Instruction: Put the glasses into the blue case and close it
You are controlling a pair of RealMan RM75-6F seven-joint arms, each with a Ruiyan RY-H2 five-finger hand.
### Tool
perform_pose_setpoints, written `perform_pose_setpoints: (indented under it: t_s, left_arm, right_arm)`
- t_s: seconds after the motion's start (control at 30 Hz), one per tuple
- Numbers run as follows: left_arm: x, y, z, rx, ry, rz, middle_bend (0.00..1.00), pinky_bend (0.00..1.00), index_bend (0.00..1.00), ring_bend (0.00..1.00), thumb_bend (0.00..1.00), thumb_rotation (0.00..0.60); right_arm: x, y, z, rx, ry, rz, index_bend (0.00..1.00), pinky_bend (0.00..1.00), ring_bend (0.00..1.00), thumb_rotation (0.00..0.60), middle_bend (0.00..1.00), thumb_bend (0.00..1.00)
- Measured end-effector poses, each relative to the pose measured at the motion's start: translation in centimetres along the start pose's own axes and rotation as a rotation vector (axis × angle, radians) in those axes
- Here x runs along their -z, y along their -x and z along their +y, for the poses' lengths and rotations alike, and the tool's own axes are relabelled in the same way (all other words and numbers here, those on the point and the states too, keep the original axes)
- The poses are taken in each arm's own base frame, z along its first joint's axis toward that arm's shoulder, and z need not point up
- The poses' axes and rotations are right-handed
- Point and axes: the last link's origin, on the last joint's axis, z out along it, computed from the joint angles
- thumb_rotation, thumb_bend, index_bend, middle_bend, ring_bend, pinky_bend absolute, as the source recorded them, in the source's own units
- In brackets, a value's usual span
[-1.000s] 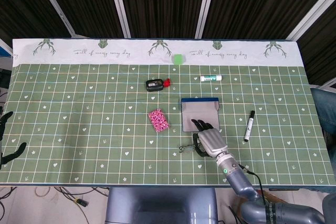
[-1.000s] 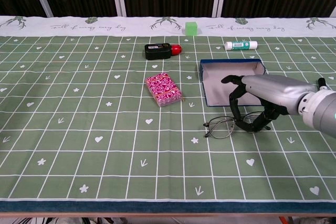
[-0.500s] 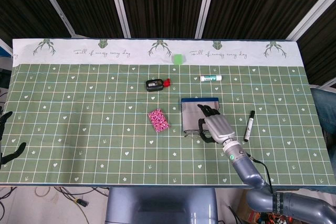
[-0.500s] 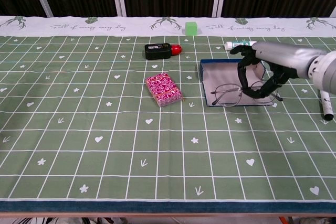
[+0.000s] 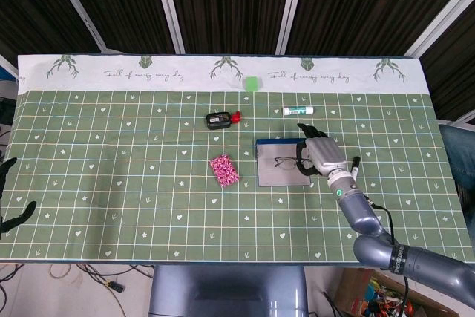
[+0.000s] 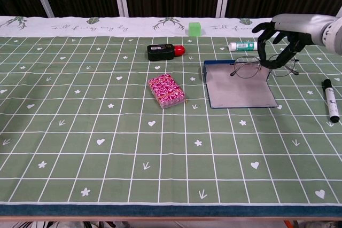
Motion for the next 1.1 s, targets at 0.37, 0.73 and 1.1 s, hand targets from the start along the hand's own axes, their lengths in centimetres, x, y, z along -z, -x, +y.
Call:
perform_pose_setpoints:
  t_s: [0.37, 0.73, 1.1]
  left_arm:
    - [-0.1, 0.0, 0.0, -0.002, -0.002, 0.001, 0.0, 0.0, 0.13, 0.0, 0.21, 0.6]
    - [-0.2, 0.0, -0.1, -0.002, -0.004, 0.001, 0.0, 0.0, 0.13, 0.0, 0.21, 0.6]
    - [-0.2, 0.0, -0.1, -0.022, 0.003, 0.004, 0.0, 0.0, 0.13, 0.0, 0.21, 0.6]
  right_arm:
    - [-2.4, 1.4, 0.4, -0.017, 0.035, -0.033, 0.64, 0.15, 0.04, 0.6, 0.0, 0.48]
    - [-4.2, 2.7, 0.3, -0.013, 0.041, -0.064, 0.64, 0.15, 0.04, 0.6, 0.0, 0.49]
    - [-5.6, 3.0, -0.1, -0.014, 0.035, -0.075, 0.64, 0.15, 0.04, 0.6, 0.0, 0.49]
